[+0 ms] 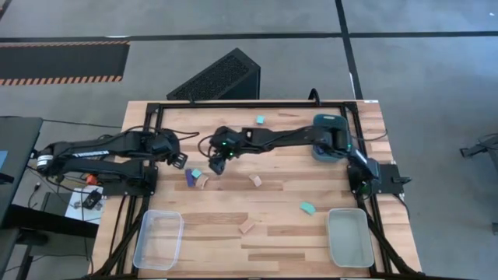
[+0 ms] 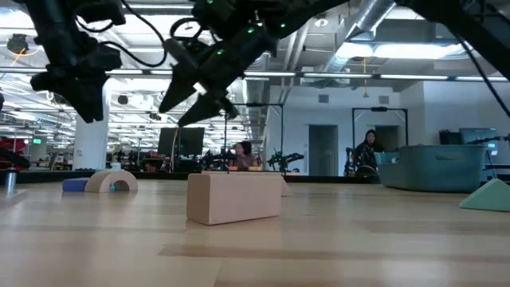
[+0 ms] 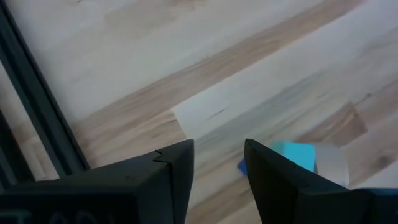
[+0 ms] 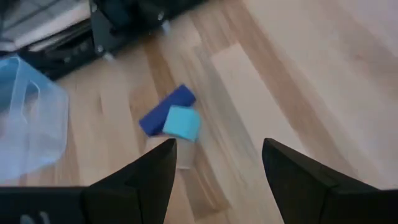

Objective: Sort & place blocks by color
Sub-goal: Put the blue block into the green bin

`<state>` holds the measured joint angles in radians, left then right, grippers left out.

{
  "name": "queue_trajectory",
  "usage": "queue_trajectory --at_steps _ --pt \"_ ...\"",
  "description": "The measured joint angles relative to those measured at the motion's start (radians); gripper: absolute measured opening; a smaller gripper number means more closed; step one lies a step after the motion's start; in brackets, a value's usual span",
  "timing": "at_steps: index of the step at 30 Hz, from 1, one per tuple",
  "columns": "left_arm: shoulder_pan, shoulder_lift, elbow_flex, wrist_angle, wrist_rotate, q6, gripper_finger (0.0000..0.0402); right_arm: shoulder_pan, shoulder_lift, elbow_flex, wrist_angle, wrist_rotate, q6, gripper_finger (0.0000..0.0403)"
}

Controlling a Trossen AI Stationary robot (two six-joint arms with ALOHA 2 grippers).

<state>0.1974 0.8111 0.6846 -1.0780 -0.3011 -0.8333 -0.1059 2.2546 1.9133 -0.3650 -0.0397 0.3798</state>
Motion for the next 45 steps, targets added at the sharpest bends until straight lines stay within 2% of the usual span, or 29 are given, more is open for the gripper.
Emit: queue_trajectory --at_steps 7,17,27,31,45 --pt "0.001 -0.069 0.0 -0.036 -0.009 0.0 0.0128 0.026 0.16 0.185 0.018 -0.025 -0.072 0.0258" --pt "0.001 -0.1 0.0 -0.075 0.007 0.014 0.0128 0.07 0.336 0.402 0.031 -0.016 -0.266 0.0232" --pt "0.0 -0.1 0.0 -0.075 0.002 0.001 0.0128 0.087 0.353 0.411 0.081 -0.042 -0.481 0.0228" --pt "0.0 -0.1 0.0 -0.069 -0.021 0.008 0.0128 0.076 0.353 0.41 0.073 -0.042 -0.502 0.0228" --pt "0.0 -0.1 0.0 0.0 -0.082 0.048 0.0128 0.057 0.353 0.41 -0.178 -0.041 -0.504 0.0228"
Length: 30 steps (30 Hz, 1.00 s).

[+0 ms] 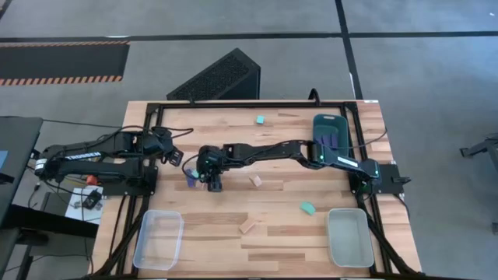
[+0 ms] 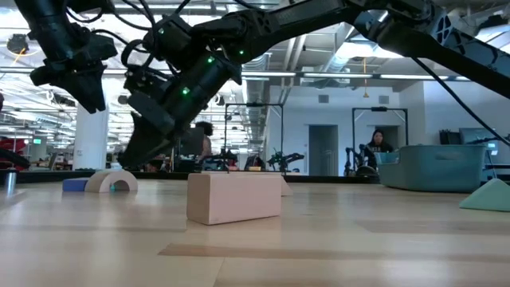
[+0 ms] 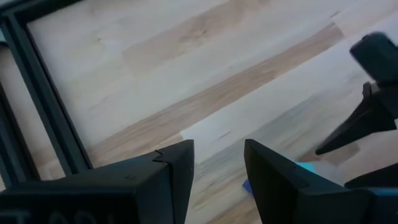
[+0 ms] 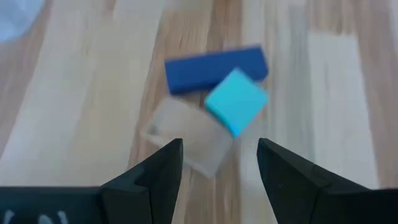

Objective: Sort & place blocks by color
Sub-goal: Put the blue block into the green bin

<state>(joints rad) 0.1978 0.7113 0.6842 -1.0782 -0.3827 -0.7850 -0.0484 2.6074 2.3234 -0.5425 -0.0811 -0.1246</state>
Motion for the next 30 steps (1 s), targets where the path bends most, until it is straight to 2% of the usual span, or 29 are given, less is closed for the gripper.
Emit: queue_trajectory --at_steps 6,11,16,26,30 --pt "0.0 0.0 0.0 -0.003 -0.027 0.029 0.0128 -0.006 0.0 0.0 -0.114 0.0 0.0 0.0228" --pt "0.0 0.0 0.0 -0.003 -0.029 0.04 0.0128 -0.006 -0.009 -0.002 -0.116 -0.001 0.001 0.0227" --pt "0.0 0.0 0.0 -0.003 -0.033 0.069 0.0128 0.01 -0.012 -0.001 0.062 -0.071 0.003 0.0227" --pt "0.0 0.003 0.0 -0.007 0.006 0.131 0.0128 0.038 0.075 0.003 0.422 -0.077 -0.066 0.0227" --pt "0.0 0.002 0.0 -0.008 0.017 0.142 0.0128 0.034 0.093 -0.002 0.419 -0.076 -0.09 0.0227"
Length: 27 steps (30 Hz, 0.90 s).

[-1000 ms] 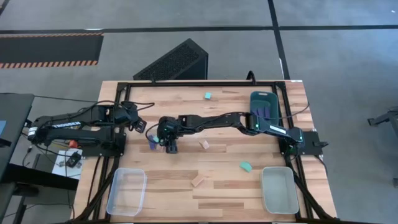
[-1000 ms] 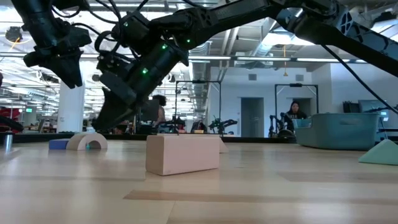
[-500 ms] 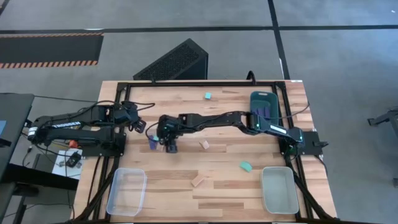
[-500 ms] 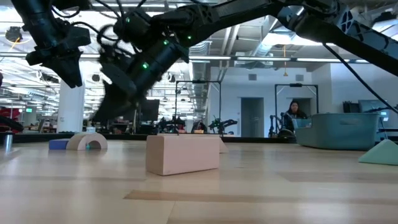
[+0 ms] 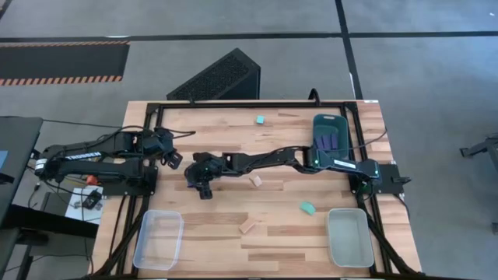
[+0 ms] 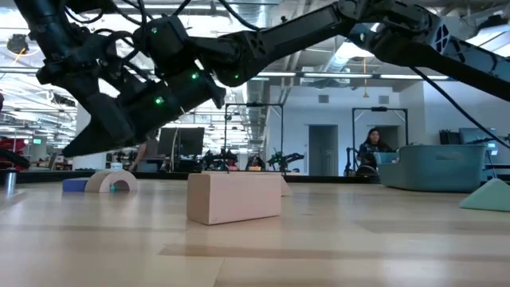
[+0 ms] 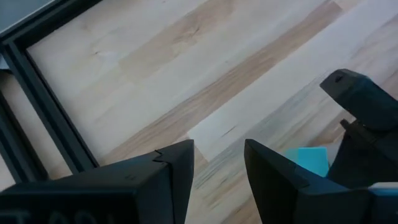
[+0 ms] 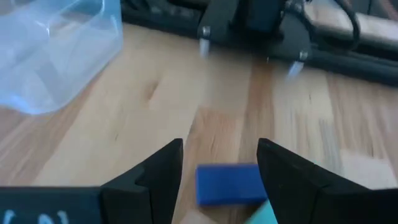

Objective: Sort & place blocks by color
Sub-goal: Put the blue block into the green bin

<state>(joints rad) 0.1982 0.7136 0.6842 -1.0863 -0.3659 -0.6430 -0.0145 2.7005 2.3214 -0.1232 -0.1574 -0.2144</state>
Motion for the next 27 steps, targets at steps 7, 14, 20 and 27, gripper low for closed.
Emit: queue_trajectory --at_steps 7,14,20,27 --pt "0.0 0.0 0.0 0.0 0.004 -0.01 0.0128 -0.001 0.043 0.004 -0.007 0.052 -0.096 0.0227" --pt "0.0 0.0 0.0 0.0 0.02 -0.058 0.0128 0.001 0.043 0.006 -0.091 0.091 -0.126 0.0227" --pt "0.0 0.0 0.0 0.0 0.02 -0.075 0.0128 0.002 0.0 0.003 -0.196 0.109 -0.152 0.0227" --pt "0.0 0.0 0.0 0.002 0.0 -0.08 0.0128 -0.015 -0.093 -0.001 -0.411 0.109 -0.152 0.0227"
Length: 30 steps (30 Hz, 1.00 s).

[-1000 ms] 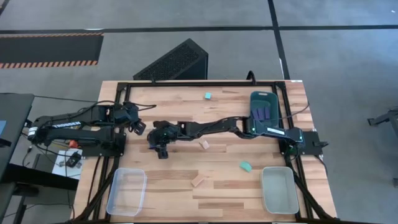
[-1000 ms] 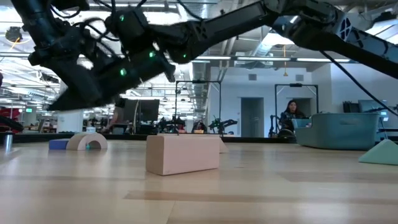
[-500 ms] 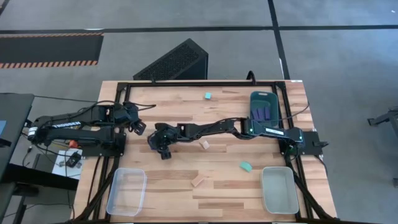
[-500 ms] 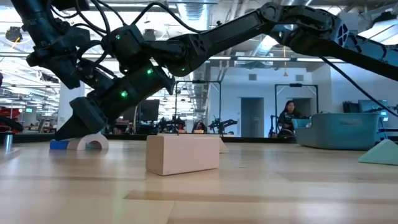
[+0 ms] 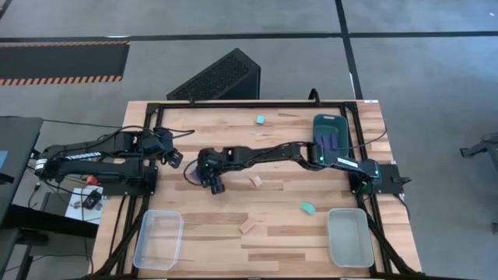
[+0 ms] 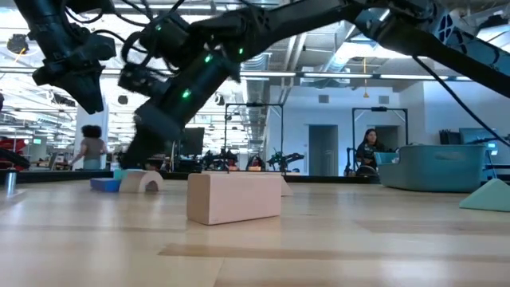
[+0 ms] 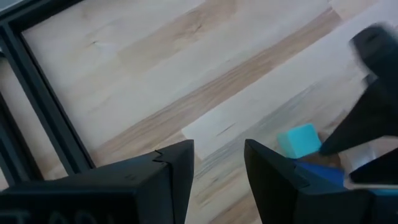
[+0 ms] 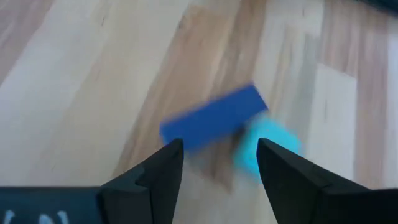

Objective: Sort & place blocks by color
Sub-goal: Put the blue block into the green bin

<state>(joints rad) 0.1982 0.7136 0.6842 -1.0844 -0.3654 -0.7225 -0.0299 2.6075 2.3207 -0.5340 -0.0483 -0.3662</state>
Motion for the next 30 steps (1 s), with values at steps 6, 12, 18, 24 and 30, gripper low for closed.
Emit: queue_trajectory --at_steps 6,12,18,24,30 --pt "0.0 0.0 0.0 0.002 -0.018 -0.001 0.0128 -0.029 -0.033 0.001 -0.151 -0.006 0.087 0.0227" --pt "0.0 0.0 0.0 0.002 -0.033 0.0 0.0128 -0.021 -0.034 0.001 -0.063 -0.079 0.215 0.0227" --pt "0.0 0.0 0.0 0.002 -0.037 0.035 0.0128 0.019 -0.035 0.001 0.011 -0.084 0.253 0.0227" --pt "0.0 0.0 0.0 0.002 -0.041 0.066 0.0128 0.037 -0.006 0.004 0.061 -0.083 0.276 0.0227" --pt "0.0 0.0 0.0 0.002 -0.04 0.068 0.0128 0.045 0.017 0.001 0.069 -0.082 0.289 0.0227"
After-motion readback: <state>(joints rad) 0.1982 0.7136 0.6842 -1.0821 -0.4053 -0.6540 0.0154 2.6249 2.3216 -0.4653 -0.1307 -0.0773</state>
